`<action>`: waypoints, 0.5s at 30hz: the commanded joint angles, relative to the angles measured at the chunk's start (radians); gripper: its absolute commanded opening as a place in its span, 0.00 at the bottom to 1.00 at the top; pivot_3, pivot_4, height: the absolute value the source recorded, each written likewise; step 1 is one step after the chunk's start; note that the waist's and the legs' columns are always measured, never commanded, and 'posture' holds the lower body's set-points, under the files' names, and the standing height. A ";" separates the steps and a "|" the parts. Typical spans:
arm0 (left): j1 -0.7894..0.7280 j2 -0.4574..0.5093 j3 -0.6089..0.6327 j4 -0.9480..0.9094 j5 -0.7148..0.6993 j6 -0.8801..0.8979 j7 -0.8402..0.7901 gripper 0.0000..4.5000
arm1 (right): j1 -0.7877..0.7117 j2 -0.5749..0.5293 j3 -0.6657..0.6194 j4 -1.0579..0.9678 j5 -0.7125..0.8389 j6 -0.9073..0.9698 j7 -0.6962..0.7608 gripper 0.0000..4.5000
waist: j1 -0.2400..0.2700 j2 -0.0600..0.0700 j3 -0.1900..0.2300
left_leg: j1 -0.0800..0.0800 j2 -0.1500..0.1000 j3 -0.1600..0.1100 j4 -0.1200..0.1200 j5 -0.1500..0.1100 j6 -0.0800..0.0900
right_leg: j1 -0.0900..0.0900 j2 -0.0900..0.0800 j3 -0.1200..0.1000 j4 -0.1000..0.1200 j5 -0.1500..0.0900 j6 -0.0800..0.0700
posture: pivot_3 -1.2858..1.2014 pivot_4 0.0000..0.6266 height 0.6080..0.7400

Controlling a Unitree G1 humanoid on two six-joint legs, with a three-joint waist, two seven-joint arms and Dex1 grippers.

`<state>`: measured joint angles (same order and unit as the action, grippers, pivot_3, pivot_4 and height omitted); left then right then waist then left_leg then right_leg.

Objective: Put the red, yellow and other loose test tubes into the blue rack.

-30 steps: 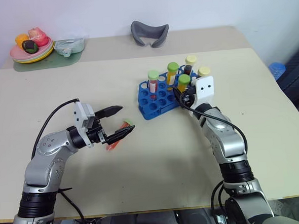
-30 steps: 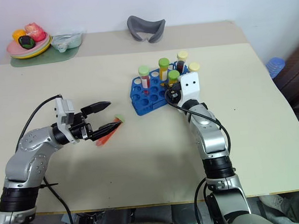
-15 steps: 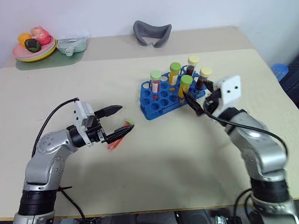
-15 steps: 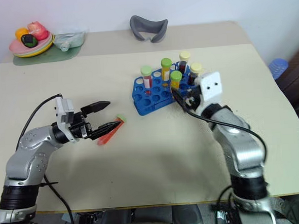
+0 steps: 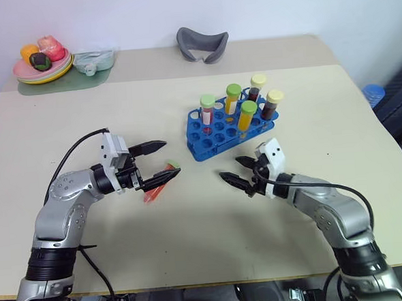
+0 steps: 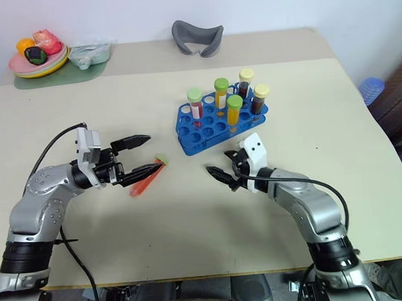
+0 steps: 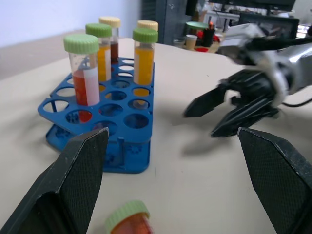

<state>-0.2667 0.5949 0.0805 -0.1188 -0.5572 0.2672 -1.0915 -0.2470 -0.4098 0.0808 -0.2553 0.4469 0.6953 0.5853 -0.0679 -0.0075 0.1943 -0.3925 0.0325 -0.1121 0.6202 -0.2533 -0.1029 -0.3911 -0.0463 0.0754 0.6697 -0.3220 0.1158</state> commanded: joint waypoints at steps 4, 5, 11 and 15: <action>0.038 0.032 0.040 -0.038 -0.013 -0.009 -0.015 0.97 | -0.137 0.023 0.063 0.179 -0.061 -0.124 0.099 0.88 | 0.000 0.000 0.000 | 0.000 0.000 0.000 0.000 0.000 0.000 | 0.000 0.000 0.000 0.000 0.000 0.000 | 0.52 0.24 1.00; 0.045 0.033 0.043 -0.045 -0.014 -0.008 -0.013 0.97 | -0.155 0.029 0.070 0.205 -0.069 -0.137 0.110 0.88 | -0.001 0.000 0.000 | 0.000 0.000 0.000 0.000 0.000 0.000 | 0.000 0.000 0.000 0.000 0.000 0.000 | 0.52 0.24 1.00; 0.089 0.041 0.061 -0.085 -0.023 0.000 0.005 0.97 | -0.218 0.067 0.098 0.283 -0.094 -0.191 0.161 0.88 | -0.001 0.000 0.000 | 0.000 0.000 0.000 -0.001 0.000 0.000 | 0.000 0.000 0.000 0.000 0.000 0.000 | 0.52 0.24 1.00; 0.114 0.042 0.068 -0.108 -0.028 0.004 0.018 0.97 | -0.263 0.107 0.113 0.343 -0.132 -0.256 0.164 0.88 | -0.003 0.000 0.000 | 0.000 0.000 0.000 -0.001 0.000 0.000 | 0.000 0.000 0.000 0.000 0.000 0.000 | 0.52 0.24 1.00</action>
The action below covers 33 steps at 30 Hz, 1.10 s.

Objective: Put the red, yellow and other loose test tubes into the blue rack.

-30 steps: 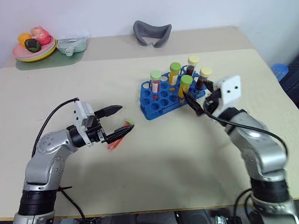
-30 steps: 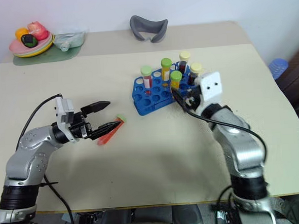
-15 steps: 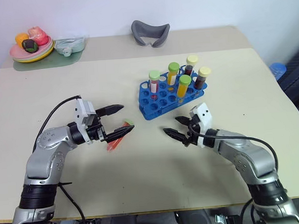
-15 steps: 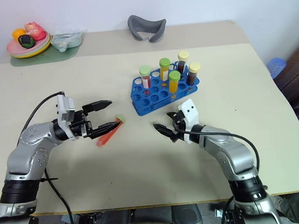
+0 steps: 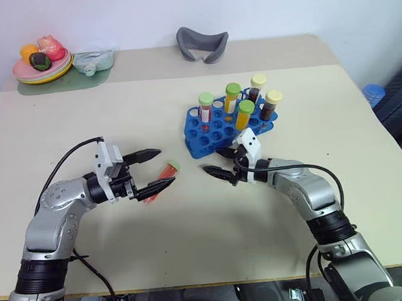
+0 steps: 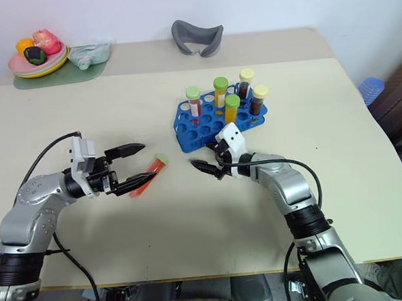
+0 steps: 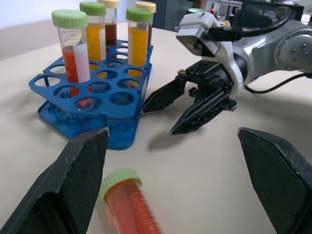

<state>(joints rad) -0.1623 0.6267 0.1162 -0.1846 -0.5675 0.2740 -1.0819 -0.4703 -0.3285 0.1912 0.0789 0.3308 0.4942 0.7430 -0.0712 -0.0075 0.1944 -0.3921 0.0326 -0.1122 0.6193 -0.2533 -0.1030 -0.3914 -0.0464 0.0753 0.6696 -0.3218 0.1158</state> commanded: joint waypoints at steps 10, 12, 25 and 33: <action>0.032 0.017 0.034 -0.061 -0.022 0.010 0.021 0.97 | 0.093 -0.063 -0.067 -0.268 0.070 -0.028 0.085 0.88 | 0.010 0.000 0.000 | -0.001 0.000 0.000 -0.001 0.000 0.000 | 0.000 0.000 -0.001 -0.001 0.000 0.000 | 0.52 0.24 1.00; 0.026 0.023 0.034 -0.048 -0.017 0.009 0.015 0.97 | 0.164 -0.111 -0.100 -0.360 0.084 -0.042 0.096 0.88 | 0.014 0.000 0.000 | -0.001 0.000 0.000 -0.001 0.000 0.000 | 0.000 0.000 -0.001 -0.001 0.000 0.000 | 0.52 0.24 1.00; 0.045 0.262 0.119 -0.006 -0.006 0.150 -0.009 0.97 | 0.422 -0.425 -0.207 -0.613 0.116 -0.222 0.358 0.88 | 0.012 -0.001 0.001 | 0.001 0.000 0.000 -0.001 0.000 0.000 | 0.002 0.000 0.000 -0.003 0.000 0.000 | 0.52 0.24 1.00; -0.002 0.359 0.192 -0.167 -0.129 0.454 0.117 0.97 | 0.314 -0.433 -0.181 -0.523 0.163 -0.234 0.438 0.88 | 0.015 -0.004 0.002 | 0.001 0.000 0.000 -0.001 0.000 0.000 | 0.002 0.000 -0.001 -0.003 0.000 0.000 | 0.52 0.24 1.00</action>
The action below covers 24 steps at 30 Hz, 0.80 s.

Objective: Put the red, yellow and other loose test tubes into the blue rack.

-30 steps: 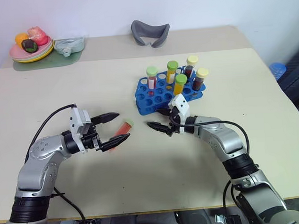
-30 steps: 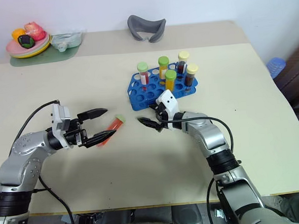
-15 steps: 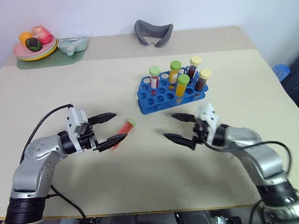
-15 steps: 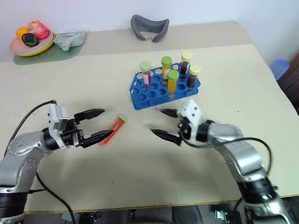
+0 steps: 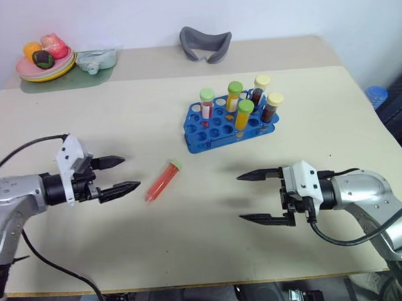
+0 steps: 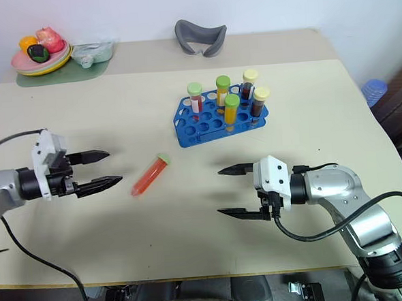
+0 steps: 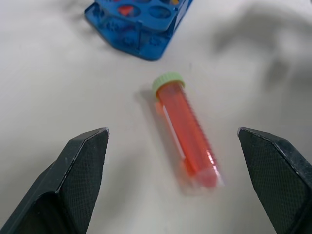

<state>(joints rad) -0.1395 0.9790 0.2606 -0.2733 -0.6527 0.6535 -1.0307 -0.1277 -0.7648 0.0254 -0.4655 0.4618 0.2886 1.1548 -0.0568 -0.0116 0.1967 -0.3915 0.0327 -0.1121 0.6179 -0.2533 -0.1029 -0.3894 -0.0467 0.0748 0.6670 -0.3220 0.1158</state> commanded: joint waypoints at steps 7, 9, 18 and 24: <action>-0.069 0.062 -0.058 -0.258 -0.081 0.381 0.239 0.97 | -0.088 0.036 -0.013 0.059 0.051 -0.004 -0.013 0.88 | 0.006 0.000 0.000 | 0.000 0.000 0.000 0.000 0.000 0.000 | -0.001 0.000 0.000 0.000 0.000 0.000 | 0.52 0.24 1.00; -0.098 0.073 -0.090 -0.282 -0.089 0.443 0.267 0.97 | -0.082 0.038 -0.011 0.055 0.047 -0.002 -0.023 0.88 | 0.010 0.000 0.000 | 0.000 0.000 0.000 0.000 0.000 0.000 | 0.000 0.000 0.000 0.000 0.000 0.000 | 0.52 0.24 1.00; -0.346 0.051 -0.276 -0.300 -0.095 0.734 0.385 0.97 | -0.059 0.058 -0.008 0.041 0.037 -0.005 -0.086 0.88 | 0.013 -0.001 0.001 | 0.000 0.000 0.000 0.000 0.000 0.000 | 0.000 0.000 0.000 0.000 0.000 0.000 | 0.52 0.24 1.00; -0.566 -0.131 -0.363 -0.186 -0.103 0.961 0.536 0.97 | -0.064 0.054 -0.012 0.054 0.030 -0.014 -0.096 0.88 | 0.012 -0.002 0.001 | -0.002 -0.001 0.000 0.004 0.000 0.000 | 0.000 0.000 -0.001 0.001 0.000 0.000 | 0.52 0.24 1.00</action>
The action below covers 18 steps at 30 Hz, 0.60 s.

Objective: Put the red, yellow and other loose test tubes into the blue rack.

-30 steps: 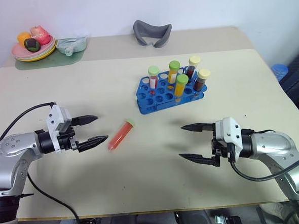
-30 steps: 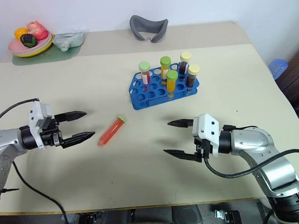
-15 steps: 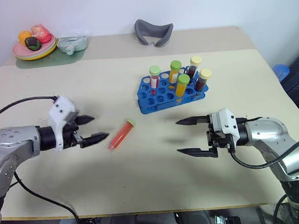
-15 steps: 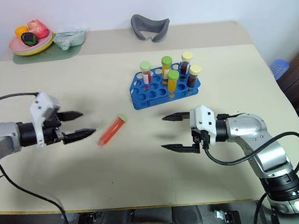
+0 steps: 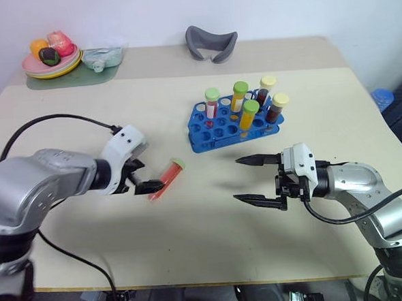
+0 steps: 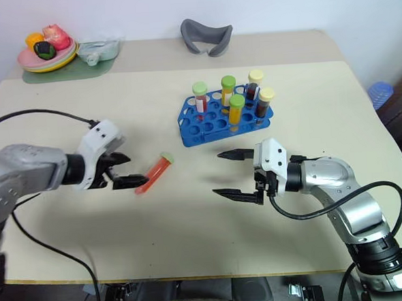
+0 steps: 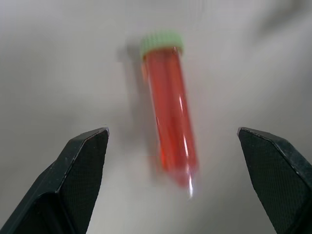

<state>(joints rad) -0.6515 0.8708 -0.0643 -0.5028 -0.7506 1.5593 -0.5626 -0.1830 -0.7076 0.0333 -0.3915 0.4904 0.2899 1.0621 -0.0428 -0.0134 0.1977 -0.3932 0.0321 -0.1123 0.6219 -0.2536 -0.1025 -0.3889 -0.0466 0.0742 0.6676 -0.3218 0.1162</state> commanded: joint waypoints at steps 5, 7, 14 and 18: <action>-0.132 -0.035 -0.093 0.160 -0.100 0.055 0.178 0.97 | -0.011 -0.008 -0.034 -0.017 0.000 -0.018 -0.008 0.88 | -0.005 0.000 0.000 | 0.001 0.000 0.000 0.000 0.000 0.000 | -0.001 0.000 0.000 0.002 0.000 0.000 | 0.52 0.24 1.00; -0.158 -0.031 -0.120 0.185 -0.117 0.055 0.231 0.97 | -0.007 -0.009 -0.037 -0.020 0.000 -0.018 -0.010 0.88 | -0.002 0.000 0.000 | 0.000 0.000 0.000 0.001 0.000 0.000 | -0.001 0.000 0.000 0.002 0.000 0.000 | 0.52 0.24 1.00; -0.239 -0.084 -0.205 0.283 -0.174 0.055 0.331 0.97 | 0.027 -0.012 -0.050 -0.059 0.000 -0.011 -0.043 0.88 | 0.001 -0.001 0.000 | 0.000 0.000 0.000 0.002 0.000 0.000 | 0.000 0.000 0.000 0.002 0.000 0.000 | 0.52 0.24 1.00; -0.282 -0.110 -0.228 0.332 -0.224 0.055 0.356 0.97 | 0.041 -0.021 -0.058 -0.080 0.001 -0.003 -0.061 0.88 | -0.002 -0.001 0.000 | 0.000 0.000 0.000 0.003 0.000 0.000 | -0.001 0.000 0.000 0.003 0.000 0.000 | 0.52 0.24 1.00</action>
<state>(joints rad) -0.9081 0.7575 -0.2965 -0.1719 -0.9518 1.6063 -0.2165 -0.1434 -0.7197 0.0061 -0.4292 0.4840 0.2902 1.0109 -0.0446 -0.0142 0.1981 -0.3934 0.0319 -0.1127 0.6246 -0.2535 -0.1027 -0.3898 -0.0466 0.0744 0.6707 -0.3219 0.1163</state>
